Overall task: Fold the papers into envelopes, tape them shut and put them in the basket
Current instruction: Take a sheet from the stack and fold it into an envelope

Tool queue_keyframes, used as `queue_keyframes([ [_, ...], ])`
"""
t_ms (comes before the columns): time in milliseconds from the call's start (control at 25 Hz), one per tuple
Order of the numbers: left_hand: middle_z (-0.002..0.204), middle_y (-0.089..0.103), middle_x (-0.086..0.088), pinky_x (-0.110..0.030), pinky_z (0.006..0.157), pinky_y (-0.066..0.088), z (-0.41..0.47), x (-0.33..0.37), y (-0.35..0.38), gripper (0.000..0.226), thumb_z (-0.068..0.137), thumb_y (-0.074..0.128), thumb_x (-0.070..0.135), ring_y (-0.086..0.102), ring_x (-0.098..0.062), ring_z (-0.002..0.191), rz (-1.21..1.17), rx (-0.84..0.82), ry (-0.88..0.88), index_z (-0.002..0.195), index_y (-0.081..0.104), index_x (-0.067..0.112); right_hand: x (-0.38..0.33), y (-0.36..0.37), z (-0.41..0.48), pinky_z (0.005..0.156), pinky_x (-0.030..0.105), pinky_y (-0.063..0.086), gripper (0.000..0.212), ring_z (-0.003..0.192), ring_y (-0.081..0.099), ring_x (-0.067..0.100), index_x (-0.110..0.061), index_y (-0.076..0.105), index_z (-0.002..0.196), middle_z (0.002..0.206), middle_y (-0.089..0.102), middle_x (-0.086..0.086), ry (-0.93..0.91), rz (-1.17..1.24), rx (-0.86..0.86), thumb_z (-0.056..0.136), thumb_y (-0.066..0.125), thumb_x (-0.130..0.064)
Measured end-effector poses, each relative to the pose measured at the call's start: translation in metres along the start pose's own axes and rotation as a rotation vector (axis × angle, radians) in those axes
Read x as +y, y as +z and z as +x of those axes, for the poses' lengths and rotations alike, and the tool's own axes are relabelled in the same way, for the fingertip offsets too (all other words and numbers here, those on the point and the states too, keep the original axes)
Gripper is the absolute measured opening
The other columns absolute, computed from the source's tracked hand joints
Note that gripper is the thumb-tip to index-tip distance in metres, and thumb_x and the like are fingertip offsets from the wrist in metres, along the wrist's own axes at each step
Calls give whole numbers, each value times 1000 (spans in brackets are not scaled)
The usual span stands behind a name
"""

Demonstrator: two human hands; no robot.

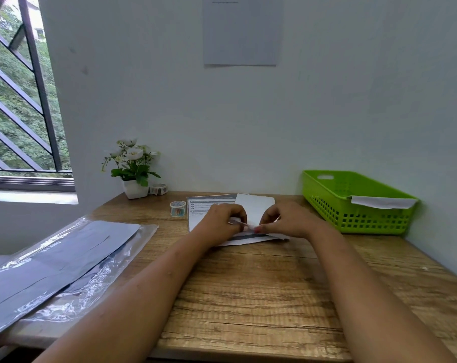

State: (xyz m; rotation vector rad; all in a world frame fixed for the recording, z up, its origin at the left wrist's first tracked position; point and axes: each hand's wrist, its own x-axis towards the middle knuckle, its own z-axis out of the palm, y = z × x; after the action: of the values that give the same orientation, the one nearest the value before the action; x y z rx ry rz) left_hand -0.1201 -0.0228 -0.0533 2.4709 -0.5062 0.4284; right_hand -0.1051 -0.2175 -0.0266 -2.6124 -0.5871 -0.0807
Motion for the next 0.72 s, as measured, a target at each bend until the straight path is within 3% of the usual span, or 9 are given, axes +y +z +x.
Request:
queue_keyframes([
  [120, 93, 64, 5, -22, 82, 45, -1, -4, -1, 8, 82, 70, 20, 57, -12, 91, -78, -17, -57, 88, 65, 22, 1, 5, 4, 68, 21, 43, 6, 82, 57, 10, -26, 69, 80, 81, 63, -10, -37, -21, 2, 80, 71, -31],
  [200, 88, 64, 3, -23, 79, 48, -1, -5, 0, 7, 83, 69, 19, 59, -14, 86, -126, -17, -101, 87, 64, 22, -1, 5, 3, 60, 19, 36, 2, 78, 53, 9, -24, 68, 85, 79, 58, -9, -42, -13, 1, 86, 66, -24],
  [360, 84, 69, -1, -26, 78, 52, -1, -3, 0, 7, 85, 67, 16, 65, -17, 82, -236, 18, -171, 87, 62, 20, -7, 8, 2, 70, 24, 43, 18, 84, 56, 11, -27, 61, 96, 88, 59, -8, -45, 50, 27, 83, 69, -37],
  [480, 76, 66, -2, -30, 79, 56, 0, -3, -2, 7, 86, 66, 12, 65, -17, 76, -397, 69, -231, 88, 61, 17, -22, 13, -1, 79, 30, 45, 32, 88, 56, 9, -32, 53, 95, 93, 58, -13, -178, -48, 88, 73, 77, -35],
  [640, 61, 53, -3, -35, 79, 58, 1, -2, -4, 11, 88, 62, 6, 56, -14, 66, -624, 157, -304, 98, 57, 11, -35, 20, 1, 89, 34, 34, 17, 103, 58, 15, -29, 59, 99, 108, 64, -8, -295, -362, 308, 83, 62, -23],
  [720, 68, 57, -3, -36, 81, 58, 2, -1, -4, 9, 90, 59, 6, 58, -16, 73, -604, 185, -272, 97, 60, 11, -36, 22, 3, 89, 33, 31, 14, 103, 59, 15, -29, 62, 100, 106, 66, -8, -327, -411, 393, 89, 56, -24],
])
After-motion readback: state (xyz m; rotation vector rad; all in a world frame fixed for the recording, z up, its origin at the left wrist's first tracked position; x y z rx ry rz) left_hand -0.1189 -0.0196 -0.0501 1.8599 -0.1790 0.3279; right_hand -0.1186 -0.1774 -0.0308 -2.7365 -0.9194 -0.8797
